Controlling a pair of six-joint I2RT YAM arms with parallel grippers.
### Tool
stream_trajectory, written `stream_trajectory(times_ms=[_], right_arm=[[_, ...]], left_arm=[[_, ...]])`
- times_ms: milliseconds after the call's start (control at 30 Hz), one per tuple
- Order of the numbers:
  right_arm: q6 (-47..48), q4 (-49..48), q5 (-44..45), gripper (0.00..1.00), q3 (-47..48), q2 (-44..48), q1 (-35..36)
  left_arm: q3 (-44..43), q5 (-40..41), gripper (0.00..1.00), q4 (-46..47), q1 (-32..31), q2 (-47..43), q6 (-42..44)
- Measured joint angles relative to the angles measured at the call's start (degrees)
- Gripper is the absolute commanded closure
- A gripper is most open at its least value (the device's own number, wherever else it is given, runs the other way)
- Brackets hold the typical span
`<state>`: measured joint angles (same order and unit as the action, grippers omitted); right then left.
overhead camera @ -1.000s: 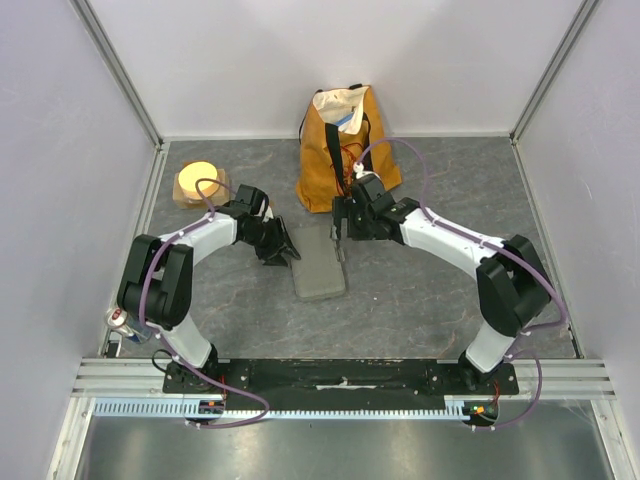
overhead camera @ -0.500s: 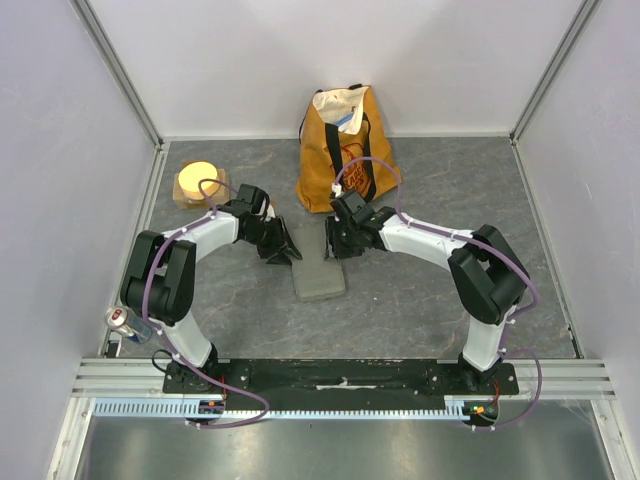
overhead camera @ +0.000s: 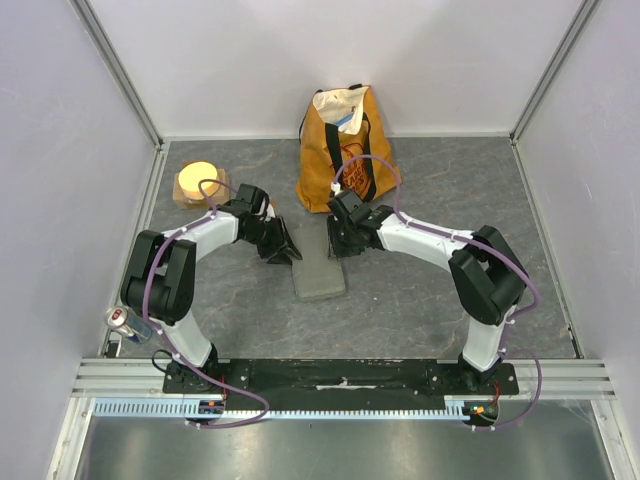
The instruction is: Pack the tool kit
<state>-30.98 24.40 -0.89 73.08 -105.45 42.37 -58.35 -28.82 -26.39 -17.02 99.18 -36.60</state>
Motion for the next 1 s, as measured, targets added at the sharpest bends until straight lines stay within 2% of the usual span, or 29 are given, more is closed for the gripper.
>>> stream_trajectory(times_ms=[100,200,233,267,400,533,667,733,800,1000], right_arm=[[-0.2,2.3,5.0,0.59,1.7,0.0,1.1],[-1.2,8.8,14.0,0.50,6.6,-0.5,2.1],[-1.4,11.0,17.4,0.46,9.1,-0.5,2.3],[-1.6,12.2,20.3,0.41,11.0,-0.3,2.3],[-2.5,14.4,31.0,0.25,13.2,5.5,2.1],[-4.0,16.0,39.0,0.07,9.2,16.6,1.6],[-4.3,17.3,46.1,0.03,3.0,29.0,1.2],[-4.5,17.9,49.4,0.02,-0.4,35.7,1.3],[-4.8,18.7,52.2,0.02,-2.9,42.2,1.3],[-5.2,20.5,57.9,0.02,-5.9,58.2,1.3]], left_arm=[[-0.6,1.6,0.50,-1.0,-0.3,-0.4,0.0],[-2.1,7.5,0.42,-3.7,-1.1,-1.8,0.0],[-2.4,10.3,0.38,-4.4,-1.2,-2.8,0.1],[-2.8,13.0,0.30,-5.2,-1.1,-4.3,0.1],[-4.1,21.9,0.21,-7.5,0.1,-13.1,1.0],[-4.8,28.2,0.19,-8.1,0.7,-26.3,3.9],[-4.5,32.8,0.18,-8.7,0.8,-39.9,7.7],[-3.8,34.1,0.12,-9.1,0.8,-45.8,9.2],[-2.8,34.7,0.11,-10.4,0.8,-52.4,10.8],[-2.4,34.7,0.09,-13.3,0.8,-61.9,13.8]])
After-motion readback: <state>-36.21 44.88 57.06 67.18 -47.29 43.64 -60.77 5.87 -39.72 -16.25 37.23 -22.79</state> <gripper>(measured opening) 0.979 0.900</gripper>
